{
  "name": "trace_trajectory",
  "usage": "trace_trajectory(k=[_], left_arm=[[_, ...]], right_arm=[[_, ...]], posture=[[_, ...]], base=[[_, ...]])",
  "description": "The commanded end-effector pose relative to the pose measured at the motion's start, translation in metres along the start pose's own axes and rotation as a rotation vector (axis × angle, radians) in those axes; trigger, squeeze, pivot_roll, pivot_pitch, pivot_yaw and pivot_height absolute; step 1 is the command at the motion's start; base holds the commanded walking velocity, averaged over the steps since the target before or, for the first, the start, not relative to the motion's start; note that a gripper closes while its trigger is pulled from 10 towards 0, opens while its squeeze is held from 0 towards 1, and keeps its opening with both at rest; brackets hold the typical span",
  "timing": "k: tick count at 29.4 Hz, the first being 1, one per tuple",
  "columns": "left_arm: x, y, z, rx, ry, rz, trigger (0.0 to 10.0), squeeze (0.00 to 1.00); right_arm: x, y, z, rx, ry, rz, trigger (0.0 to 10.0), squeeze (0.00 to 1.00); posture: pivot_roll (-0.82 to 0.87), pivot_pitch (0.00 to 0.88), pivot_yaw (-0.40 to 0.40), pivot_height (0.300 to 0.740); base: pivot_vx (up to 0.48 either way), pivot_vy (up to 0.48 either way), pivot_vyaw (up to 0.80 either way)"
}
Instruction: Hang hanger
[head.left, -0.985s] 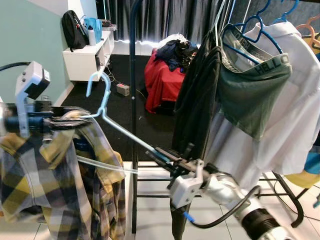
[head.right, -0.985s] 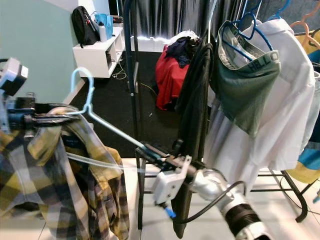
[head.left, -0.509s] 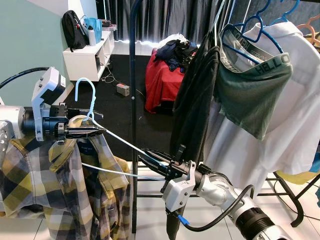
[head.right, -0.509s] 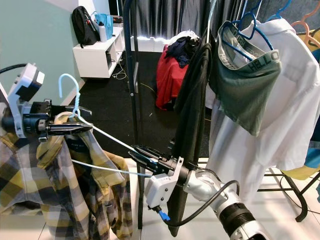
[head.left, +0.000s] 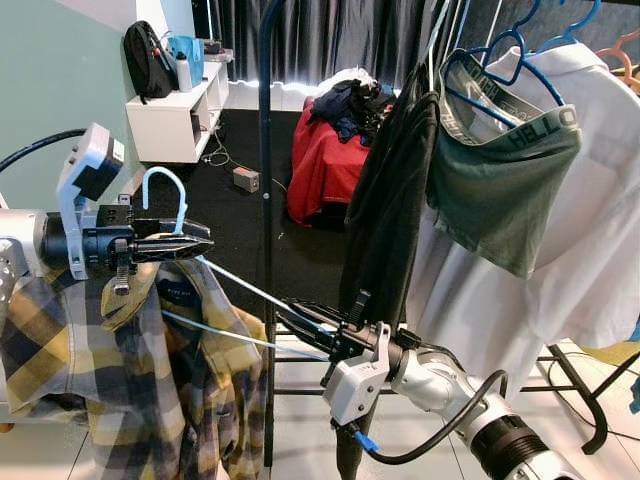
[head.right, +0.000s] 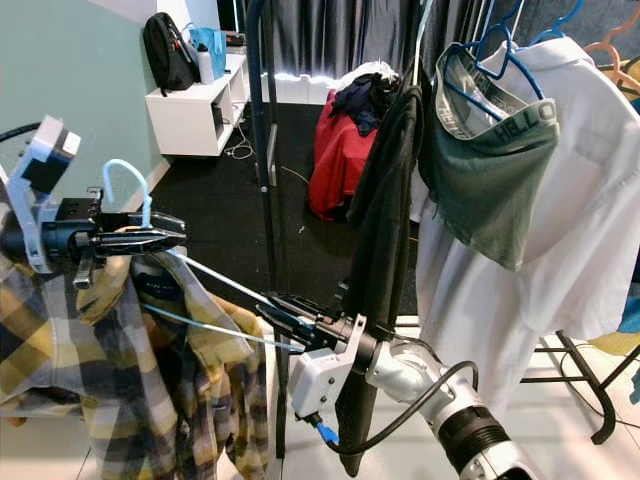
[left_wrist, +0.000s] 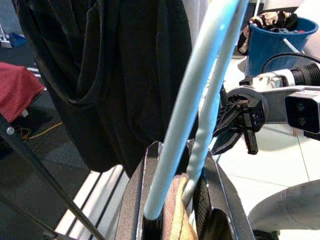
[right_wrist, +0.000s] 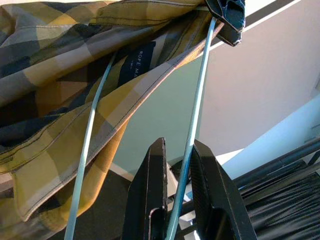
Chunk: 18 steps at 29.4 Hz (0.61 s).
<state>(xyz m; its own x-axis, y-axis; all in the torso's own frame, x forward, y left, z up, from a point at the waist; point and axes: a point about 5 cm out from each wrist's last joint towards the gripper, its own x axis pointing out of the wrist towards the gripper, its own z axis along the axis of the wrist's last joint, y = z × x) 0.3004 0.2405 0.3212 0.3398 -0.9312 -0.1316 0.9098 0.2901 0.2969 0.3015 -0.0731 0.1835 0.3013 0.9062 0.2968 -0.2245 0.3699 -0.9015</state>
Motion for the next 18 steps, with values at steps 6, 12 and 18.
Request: trace_trajectory(k=[6,12,18], left_arm=[[0.005,-0.006,-0.007,0.000,0.061,-0.038,0.0,0.00],[0.008,-0.004,-0.015,0.017,0.098,0.041,0.0,0.00],[0.007,-0.004,-0.016,0.001,0.102,0.060,0.0,0.00]], right_arm=[[0.009,-0.010,0.008,-0.014,-0.054,-0.066,10.0,0.00],[0.011,-0.024,-0.007,0.201,0.060,-0.209,10.0,0.00],[0.011,-0.027,-0.009,0.297,0.061,-0.210,10.0,1.00]], posture=[[0.07,0.074,-0.003,0.740],[0.07,0.077,-0.010,0.740],[0.07,0.076,-0.011,0.740]], base=[[0.000,0.000,0.00],[0.000,0.000,0.00],[0.000,0.000,0.00]])
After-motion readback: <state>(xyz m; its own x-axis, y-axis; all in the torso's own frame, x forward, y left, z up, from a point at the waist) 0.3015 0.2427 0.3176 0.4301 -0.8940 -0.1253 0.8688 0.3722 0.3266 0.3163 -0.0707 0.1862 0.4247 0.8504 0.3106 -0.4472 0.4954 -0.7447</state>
